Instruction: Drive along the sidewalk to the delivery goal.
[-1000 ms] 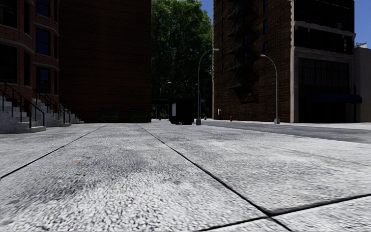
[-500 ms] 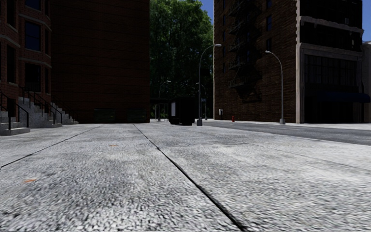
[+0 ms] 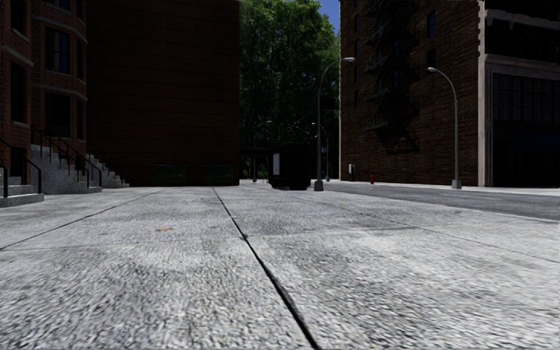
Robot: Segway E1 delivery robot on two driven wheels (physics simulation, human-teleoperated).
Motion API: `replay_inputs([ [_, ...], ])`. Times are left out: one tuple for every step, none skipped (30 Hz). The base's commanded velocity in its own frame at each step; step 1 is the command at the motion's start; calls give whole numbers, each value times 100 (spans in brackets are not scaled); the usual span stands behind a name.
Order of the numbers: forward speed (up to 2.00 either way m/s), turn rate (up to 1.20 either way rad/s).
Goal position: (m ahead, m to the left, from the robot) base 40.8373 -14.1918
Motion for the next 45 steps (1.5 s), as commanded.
replay_inputs([
  [200, 28],
  [200, 28],
  [200, 24],
  [200, 24],
  [200, 12],
  [200, 0],
  [200, 0],
  [200, 0],
  [200, 0],
  [200, 0],
  [200, 0],
  [200, 0],
  [200, 0],
  [200, 0],
  [200, 0],
  [200, 0],
  [200, 0],
  [200, 0],
  [200, 0],
  [200, 0],
  [200, 0],
  [200, 0],
  [200, 0],
  [200, 0],
  [200, 0],
  [200, 0],
  [200, 0],
  [200, 0],
  [200, 0],
  [200, 0],
  [200, 0],
  [200, 0],
  [200, 0],
  [200, 0],
  [200, 0],
  [200, 0],
  [200, 0],
  [200, 0],
  [200, 0],
  [200, 0],
  [200, 0],
  [200, 9],
  [200, 23],
  [200, 30],
  [200, 30],
])
